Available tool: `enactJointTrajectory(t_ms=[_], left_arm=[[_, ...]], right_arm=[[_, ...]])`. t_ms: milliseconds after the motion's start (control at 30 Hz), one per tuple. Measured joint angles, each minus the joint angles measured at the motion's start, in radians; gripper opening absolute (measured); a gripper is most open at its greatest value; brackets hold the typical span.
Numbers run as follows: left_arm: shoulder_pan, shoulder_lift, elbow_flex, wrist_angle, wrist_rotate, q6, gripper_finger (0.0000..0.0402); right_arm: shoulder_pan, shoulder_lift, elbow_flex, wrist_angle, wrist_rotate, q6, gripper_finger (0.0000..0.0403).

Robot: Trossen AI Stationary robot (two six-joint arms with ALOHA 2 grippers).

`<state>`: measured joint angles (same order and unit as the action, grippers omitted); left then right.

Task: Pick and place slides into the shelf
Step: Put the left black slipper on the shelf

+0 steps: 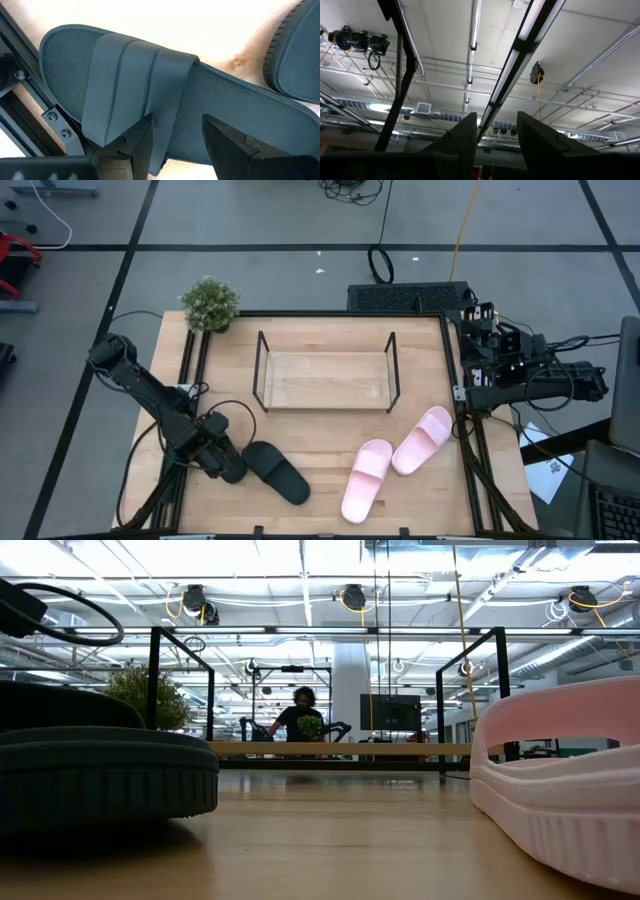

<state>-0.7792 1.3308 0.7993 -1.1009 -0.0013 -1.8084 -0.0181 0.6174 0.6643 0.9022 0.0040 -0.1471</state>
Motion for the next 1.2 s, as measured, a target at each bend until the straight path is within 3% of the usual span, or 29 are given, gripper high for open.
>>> enactJointTrajectory(t_ms=[267, 1200], left_arm=[[0.0, 0.0, 0.049, -0.082, -0.009, 0.007, 0.0177], [0.0, 0.085, 0.052, -0.074, 0.003, 0.027, 0.0177]], right_arm=[[0.0, 0.0, 0.0, -0.012, 0.053, -0.015, 0.0128], [0.0, 0.0, 0.0, -0.018, 0.052, -0.052, 0.0128]])
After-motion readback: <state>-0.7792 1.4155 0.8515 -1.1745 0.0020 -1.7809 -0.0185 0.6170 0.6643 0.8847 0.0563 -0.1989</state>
